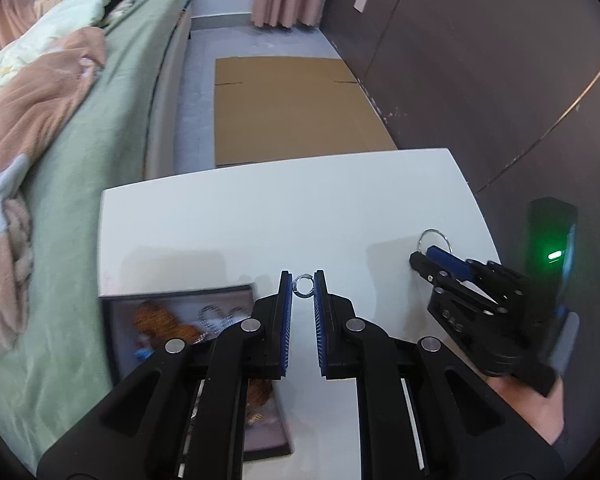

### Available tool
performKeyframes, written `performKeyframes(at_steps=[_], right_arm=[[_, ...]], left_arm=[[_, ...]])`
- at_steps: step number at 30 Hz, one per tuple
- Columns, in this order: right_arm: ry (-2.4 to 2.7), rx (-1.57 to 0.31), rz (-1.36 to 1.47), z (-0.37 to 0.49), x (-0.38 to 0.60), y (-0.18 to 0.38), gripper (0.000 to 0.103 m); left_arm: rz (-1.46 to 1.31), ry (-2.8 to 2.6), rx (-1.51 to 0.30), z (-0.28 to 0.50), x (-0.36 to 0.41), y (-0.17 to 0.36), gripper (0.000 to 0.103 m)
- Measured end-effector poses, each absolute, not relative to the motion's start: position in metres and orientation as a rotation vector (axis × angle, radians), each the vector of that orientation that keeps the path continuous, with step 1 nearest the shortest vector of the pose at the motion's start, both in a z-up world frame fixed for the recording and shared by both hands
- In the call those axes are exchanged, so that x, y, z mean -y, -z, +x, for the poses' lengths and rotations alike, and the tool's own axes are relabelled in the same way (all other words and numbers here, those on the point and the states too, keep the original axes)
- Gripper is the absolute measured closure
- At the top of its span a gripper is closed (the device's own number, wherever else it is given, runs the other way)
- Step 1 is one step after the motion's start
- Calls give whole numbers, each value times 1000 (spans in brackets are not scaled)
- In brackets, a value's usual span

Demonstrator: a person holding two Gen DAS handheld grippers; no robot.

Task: Organize jewelry
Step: 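Grasp the small silver ring with the left tool while the right tool grasps the silver hoop, then drop the ring into the box with the left tool while the right tool drops the hoop in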

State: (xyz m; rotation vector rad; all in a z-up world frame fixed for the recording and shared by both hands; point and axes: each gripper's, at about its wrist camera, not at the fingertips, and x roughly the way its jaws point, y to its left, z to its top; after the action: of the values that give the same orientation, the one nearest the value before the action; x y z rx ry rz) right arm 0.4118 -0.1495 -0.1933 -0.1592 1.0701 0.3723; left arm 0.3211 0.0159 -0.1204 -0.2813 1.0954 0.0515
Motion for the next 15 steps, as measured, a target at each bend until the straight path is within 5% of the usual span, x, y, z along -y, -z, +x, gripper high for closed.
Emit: performKeyframes(at_steps=[2, 13, 15], right_arm=[[-366, -1035, -245, 406, 138, 194, 100], [-483, -992, -134, 378, 138, 155, 100], [-513, -969, -120, 369, 139, 146, 100]], left_arm=[[-295, -54, -1086, 308, -26, 113, 92], [-328, -98, -1058, 258, -72, 92, 91], [-338, -105, -1065, 252, -79, 91, 68]])
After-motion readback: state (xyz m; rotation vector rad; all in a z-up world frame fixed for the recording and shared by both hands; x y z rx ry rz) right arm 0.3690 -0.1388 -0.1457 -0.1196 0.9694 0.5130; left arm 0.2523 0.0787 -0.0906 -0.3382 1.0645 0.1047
